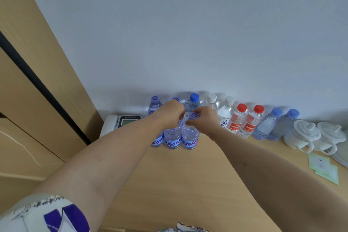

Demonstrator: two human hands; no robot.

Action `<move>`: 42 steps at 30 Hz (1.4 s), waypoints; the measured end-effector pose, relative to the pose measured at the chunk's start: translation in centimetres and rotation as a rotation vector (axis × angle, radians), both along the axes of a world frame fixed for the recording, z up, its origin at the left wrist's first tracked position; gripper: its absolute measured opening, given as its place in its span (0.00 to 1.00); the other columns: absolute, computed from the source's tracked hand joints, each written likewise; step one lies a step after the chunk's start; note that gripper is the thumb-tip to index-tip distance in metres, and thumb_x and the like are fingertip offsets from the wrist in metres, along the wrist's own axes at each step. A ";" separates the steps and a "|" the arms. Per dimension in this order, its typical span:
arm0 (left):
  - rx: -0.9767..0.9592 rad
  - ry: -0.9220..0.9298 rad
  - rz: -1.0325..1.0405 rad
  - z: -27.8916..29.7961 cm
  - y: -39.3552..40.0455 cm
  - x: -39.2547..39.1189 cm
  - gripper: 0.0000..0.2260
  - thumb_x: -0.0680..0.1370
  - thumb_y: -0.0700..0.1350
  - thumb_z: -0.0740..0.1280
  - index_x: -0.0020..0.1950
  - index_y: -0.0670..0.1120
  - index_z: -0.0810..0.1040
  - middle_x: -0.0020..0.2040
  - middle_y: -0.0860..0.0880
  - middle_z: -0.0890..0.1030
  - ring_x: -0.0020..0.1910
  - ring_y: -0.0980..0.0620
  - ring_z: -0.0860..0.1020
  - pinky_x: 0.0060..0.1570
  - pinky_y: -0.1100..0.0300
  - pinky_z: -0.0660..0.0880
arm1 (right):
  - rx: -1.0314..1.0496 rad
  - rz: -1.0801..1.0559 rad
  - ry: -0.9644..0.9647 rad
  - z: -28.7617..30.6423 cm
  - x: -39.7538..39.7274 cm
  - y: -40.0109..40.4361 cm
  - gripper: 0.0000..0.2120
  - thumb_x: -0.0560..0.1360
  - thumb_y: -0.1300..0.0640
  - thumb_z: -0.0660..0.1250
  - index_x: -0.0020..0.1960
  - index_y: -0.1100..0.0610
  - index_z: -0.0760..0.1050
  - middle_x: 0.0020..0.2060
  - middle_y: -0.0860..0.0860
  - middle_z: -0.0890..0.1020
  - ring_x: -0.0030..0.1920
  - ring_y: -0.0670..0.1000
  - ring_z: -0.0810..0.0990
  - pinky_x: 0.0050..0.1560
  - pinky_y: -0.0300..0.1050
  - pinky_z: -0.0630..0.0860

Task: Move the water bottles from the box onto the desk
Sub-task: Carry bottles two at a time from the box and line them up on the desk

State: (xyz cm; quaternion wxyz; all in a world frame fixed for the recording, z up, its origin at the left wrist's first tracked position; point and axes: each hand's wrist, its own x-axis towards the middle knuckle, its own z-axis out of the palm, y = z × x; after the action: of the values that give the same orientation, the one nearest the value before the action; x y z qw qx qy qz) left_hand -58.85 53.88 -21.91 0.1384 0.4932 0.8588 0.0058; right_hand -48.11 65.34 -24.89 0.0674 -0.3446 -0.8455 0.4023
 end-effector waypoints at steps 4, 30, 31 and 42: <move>0.000 0.003 0.018 -0.1 -0.2 -0.6 0.15 0.76 0.31 0.66 0.61 0.41 0.83 0.58 0.41 0.82 0.56 0.40 0.80 0.53 0.52 0.78 | -0.036 0.069 -0.009 0.5 -0.4 0.5 0.15 0.65 0.68 0.78 0.51 0.65 0.82 0.43 0.60 0.81 0.45 0.56 0.77 0.48 0.52 0.79; 0.035 0.017 0.085 -0.8 -1.2 -0.3 0.15 0.71 0.35 0.77 0.56 0.40 0.83 0.53 0.40 0.83 0.52 0.40 0.82 0.43 0.55 0.75 | 0.138 0.071 -0.072 0.6 0.5 -1.0 0.15 0.71 0.58 0.78 0.52 0.62 0.77 0.42 0.54 0.77 0.43 0.54 0.75 0.43 0.48 0.72; 0.048 0.022 0.084 -0.9 -1.3 -0.1 0.14 0.72 0.35 0.75 0.57 0.39 0.82 0.54 0.39 0.83 0.52 0.39 0.82 0.42 0.55 0.73 | 0.134 0.070 -0.071 0.6 0.7 -1.2 0.15 0.71 0.57 0.78 0.52 0.61 0.76 0.42 0.53 0.77 0.43 0.54 0.74 0.42 0.47 0.71; 0.117 0.080 0.050 -0.5 -2.2 0.9 0.08 0.76 0.36 0.67 0.54 0.42 0.76 0.55 0.40 0.79 0.54 0.38 0.80 0.40 0.52 0.70 | 0.085 -0.002 -0.033 0.6 3.0 -2.4 0.29 0.74 0.55 0.75 0.73 0.56 0.72 0.60 0.55 0.82 0.57 0.54 0.79 0.51 0.44 0.72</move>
State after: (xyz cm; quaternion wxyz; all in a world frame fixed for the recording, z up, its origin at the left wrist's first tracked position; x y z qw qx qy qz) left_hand -57.94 51.65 -22.37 0.0749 0.4786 0.8739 0.0399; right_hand -45.12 62.94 -24.26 0.0682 -0.3488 -0.8626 0.3601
